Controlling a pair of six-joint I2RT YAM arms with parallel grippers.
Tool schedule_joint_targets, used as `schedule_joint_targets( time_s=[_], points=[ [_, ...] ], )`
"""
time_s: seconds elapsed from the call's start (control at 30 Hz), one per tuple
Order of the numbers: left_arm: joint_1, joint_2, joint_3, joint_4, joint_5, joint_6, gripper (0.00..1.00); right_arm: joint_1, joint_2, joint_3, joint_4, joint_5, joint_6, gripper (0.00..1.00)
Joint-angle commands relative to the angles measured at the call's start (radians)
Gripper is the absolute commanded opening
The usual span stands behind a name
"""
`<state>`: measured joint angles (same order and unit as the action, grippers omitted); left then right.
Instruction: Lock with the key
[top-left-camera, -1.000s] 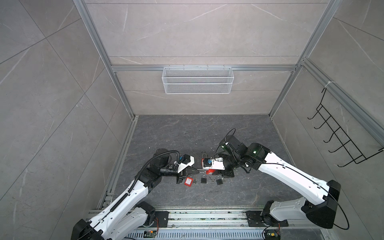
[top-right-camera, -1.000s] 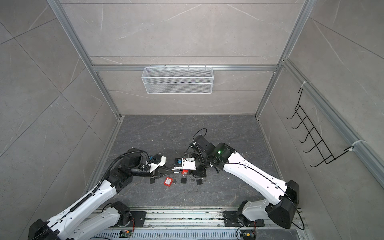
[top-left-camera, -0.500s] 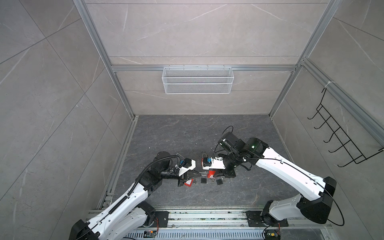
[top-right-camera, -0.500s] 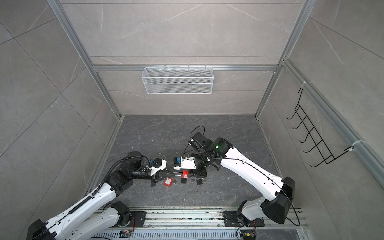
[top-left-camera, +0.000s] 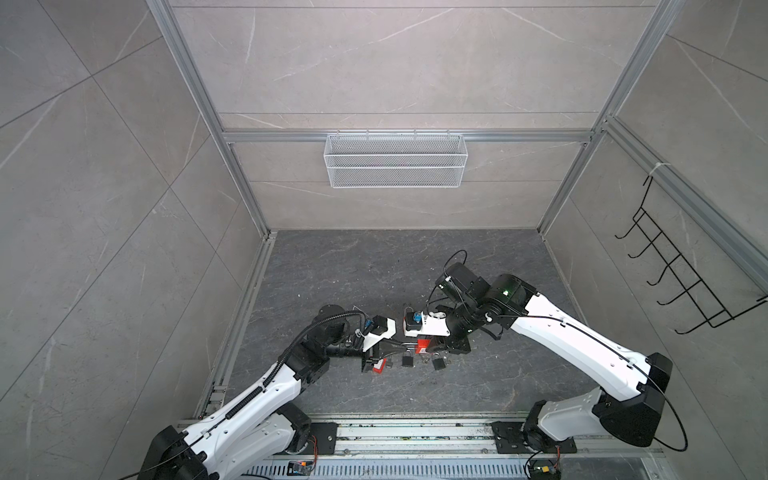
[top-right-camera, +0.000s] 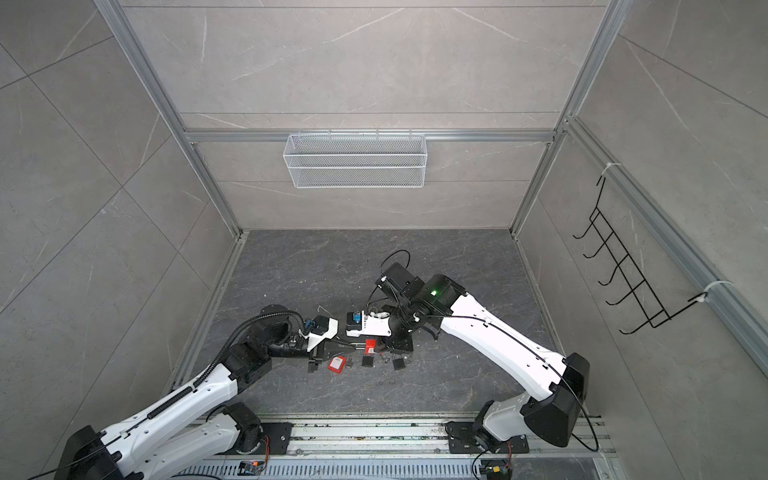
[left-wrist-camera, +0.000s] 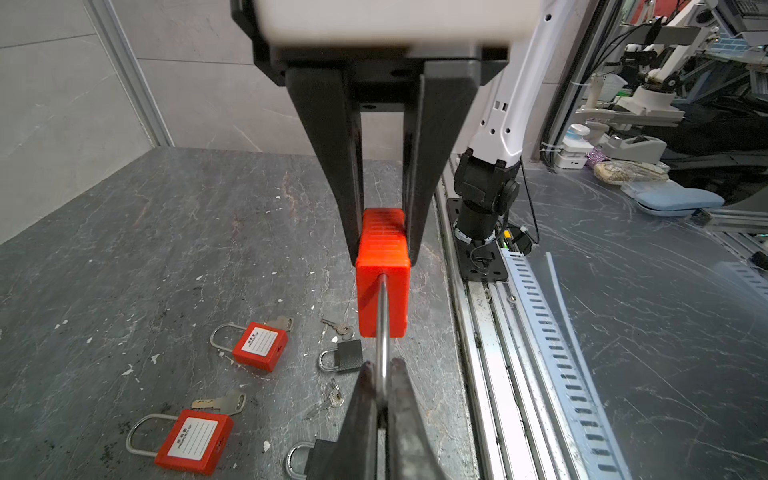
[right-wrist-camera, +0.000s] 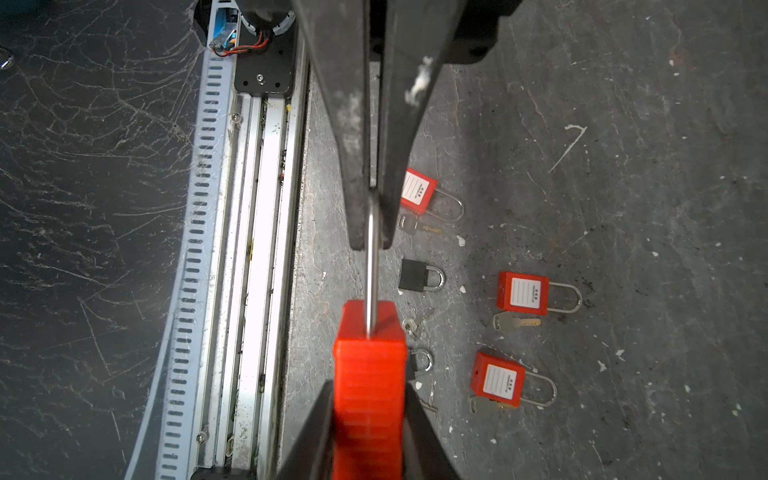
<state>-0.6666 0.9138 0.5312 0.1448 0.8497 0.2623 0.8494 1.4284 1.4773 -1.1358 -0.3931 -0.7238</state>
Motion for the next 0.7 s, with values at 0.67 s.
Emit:
schedule_joint_targets(
  time_s=[0.67],
  points=[
    [-0.013,-0.008,0.048,0.027,0.054,0.000,0.00,-0.151,-0.004,0.018,-0.241,-0.041,-0.052,0.46]
  ],
)
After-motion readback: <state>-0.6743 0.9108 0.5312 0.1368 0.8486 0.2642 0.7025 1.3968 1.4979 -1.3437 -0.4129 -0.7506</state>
